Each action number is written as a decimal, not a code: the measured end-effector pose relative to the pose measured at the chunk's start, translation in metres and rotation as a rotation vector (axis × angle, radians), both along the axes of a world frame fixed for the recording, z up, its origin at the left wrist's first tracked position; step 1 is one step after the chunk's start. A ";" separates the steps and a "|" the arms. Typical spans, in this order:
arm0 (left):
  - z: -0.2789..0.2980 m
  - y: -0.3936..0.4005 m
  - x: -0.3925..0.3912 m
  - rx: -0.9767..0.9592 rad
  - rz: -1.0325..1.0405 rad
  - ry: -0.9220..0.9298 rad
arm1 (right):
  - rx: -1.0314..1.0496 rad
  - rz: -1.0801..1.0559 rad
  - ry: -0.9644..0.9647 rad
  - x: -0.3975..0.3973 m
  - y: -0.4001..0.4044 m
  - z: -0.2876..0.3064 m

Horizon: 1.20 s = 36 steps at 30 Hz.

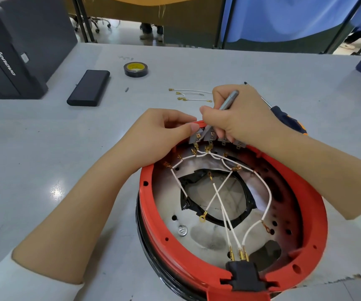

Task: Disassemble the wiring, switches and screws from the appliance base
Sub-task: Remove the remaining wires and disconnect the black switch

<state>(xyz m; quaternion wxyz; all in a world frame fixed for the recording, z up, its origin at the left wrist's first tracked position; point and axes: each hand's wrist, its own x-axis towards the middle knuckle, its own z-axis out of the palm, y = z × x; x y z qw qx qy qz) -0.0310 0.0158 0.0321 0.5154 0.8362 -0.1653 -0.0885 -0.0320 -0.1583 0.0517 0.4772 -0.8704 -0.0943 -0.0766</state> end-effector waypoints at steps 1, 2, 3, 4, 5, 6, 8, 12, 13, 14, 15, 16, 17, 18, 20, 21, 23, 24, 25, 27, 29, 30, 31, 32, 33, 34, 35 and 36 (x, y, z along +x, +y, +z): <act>0.000 0.000 0.000 -0.002 -0.001 -0.002 | 0.000 0.015 0.025 0.001 0.000 0.002; 0.001 0.000 -0.001 -0.005 -0.003 -0.003 | 0.003 0.021 0.033 0.002 0.001 0.002; 0.001 0.000 -0.001 -0.007 -0.004 -0.003 | 0.004 0.015 0.022 0.001 0.001 0.001; 0.001 0.000 -0.001 -0.007 -0.005 -0.003 | -0.002 -0.004 -0.009 0.000 0.001 -0.001; 0.001 0.000 -0.001 -0.007 -0.006 -0.004 | -0.016 -0.027 -0.055 -0.002 0.001 -0.004; 0.001 0.000 -0.001 -0.006 -0.006 -0.004 | -0.033 -0.047 -0.102 -0.004 0.001 -0.007; 0.001 0.000 -0.002 -0.004 -0.006 -0.003 | -0.050 -0.064 -0.168 -0.006 0.001 -0.011; 0.001 0.000 -0.001 0.002 0.001 -0.010 | -0.052 -0.060 -0.183 -0.006 0.000 -0.012; 0.001 0.000 -0.001 0.004 0.002 -0.013 | -0.041 -0.054 -0.163 -0.005 0.001 -0.012; 0.000 0.000 -0.001 0.008 0.003 -0.017 | -0.027 -0.045 -0.136 -0.004 0.001 -0.011; 0.000 0.001 -0.001 0.012 0.004 -0.022 | -0.018 -0.033 -0.104 -0.002 0.002 -0.009; 0.000 0.000 -0.001 0.014 0.004 -0.026 | -0.012 -0.022 -0.069 -0.001 0.002 -0.006; 0.001 0.000 -0.001 0.017 0.003 -0.030 | -0.010 -0.009 -0.033 0.001 0.002 -0.003; 0.001 0.000 -0.001 0.024 0.002 -0.033 | -0.016 0.004 0.000 0.002 0.002 0.000; 0.001 0.000 0.000 0.051 -0.003 -0.041 | -0.040 0.021 0.051 0.005 0.001 0.005; 0.001 0.000 0.000 0.058 -0.004 -0.044 | -0.047 0.023 0.068 0.006 0.001 0.006; 0.002 0.000 0.000 0.054 0.001 -0.041 | -0.047 0.020 0.088 0.007 0.000 0.007; 0.002 0.000 0.000 0.052 0.005 -0.036 | -0.044 0.016 0.094 0.007 0.001 0.006; 0.002 0.000 0.001 0.052 0.008 -0.032 | -0.043 0.012 0.099 0.007 0.001 0.006; 0.002 0.000 0.001 0.061 0.011 -0.033 | -0.043 0.006 0.111 0.007 0.001 0.006; 0.003 0.000 0.001 0.069 0.008 -0.041 | -0.044 0.009 0.128 0.007 0.000 0.008; 0.003 0.000 0.001 0.068 0.007 -0.045 | -0.046 0.013 0.135 0.008 0.000 0.009; 0.003 0.000 0.001 0.066 0.006 -0.047 | -0.053 0.017 0.141 0.008 0.000 0.009; 0.003 -0.001 0.001 0.064 0.006 -0.051 | -0.074 0.020 0.146 0.009 0.001 0.009; 0.003 -0.001 0.001 0.062 0.007 -0.058 | -0.107 0.020 0.146 0.010 0.004 0.009; 0.003 -0.001 0.001 0.058 0.009 -0.066 | -0.145 0.017 0.140 0.011 0.006 0.009; 0.002 -0.001 0.001 0.047 0.010 -0.067 | -0.170 0.012 0.129 0.012 0.008 0.009; 0.002 -0.001 0.001 0.033 0.010 -0.056 | -0.164 0.007 0.118 0.012 0.009 0.008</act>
